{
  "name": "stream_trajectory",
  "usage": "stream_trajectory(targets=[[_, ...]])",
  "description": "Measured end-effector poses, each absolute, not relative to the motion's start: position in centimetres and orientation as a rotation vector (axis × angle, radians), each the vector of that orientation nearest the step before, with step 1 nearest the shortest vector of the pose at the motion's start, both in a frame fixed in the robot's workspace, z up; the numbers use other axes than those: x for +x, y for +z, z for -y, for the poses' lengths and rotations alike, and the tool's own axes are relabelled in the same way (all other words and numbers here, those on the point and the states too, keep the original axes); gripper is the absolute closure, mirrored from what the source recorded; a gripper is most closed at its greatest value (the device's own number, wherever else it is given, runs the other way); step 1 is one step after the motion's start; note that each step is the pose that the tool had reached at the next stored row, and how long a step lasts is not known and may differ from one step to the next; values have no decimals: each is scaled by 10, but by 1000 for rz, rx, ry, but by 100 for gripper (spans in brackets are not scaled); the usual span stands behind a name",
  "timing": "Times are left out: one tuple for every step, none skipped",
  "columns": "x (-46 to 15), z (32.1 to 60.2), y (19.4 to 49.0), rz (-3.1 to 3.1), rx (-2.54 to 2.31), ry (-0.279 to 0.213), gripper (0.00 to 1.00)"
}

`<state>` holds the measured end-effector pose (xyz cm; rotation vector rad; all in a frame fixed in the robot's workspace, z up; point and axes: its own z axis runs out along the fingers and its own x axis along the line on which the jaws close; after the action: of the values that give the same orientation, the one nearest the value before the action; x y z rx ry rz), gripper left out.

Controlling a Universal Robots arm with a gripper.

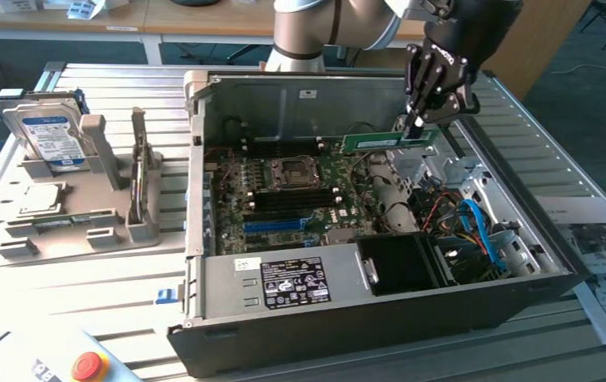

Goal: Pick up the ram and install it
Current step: 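Pick up the ram and move it above insertion slot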

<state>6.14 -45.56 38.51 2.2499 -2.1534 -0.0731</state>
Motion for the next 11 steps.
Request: stream_trajectory(targets=[[59, 456, 385, 2153, 2250, -73, 88], [57, 455, 385, 2153, 2250, -73, 88], [56, 455, 385, 2153, 2250, -73, 88], [49, 455, 385, 2153, 2250, -73, 88], [48, 455, 385, 2153, 2250, -73, 88], [46, 455, 385, 2153, 2250, -73, 88], [44, 455, 385, 2153, 2250, -73, 88], [42, 455, 385, 2153, 2250, -73, 88], [41, 455, 385, 2153, 2250, -73, 88], [39, 455, 385, 2153, 2250, -73, 88], [37, 455, 385, 2153, 2250, -73, 88]])
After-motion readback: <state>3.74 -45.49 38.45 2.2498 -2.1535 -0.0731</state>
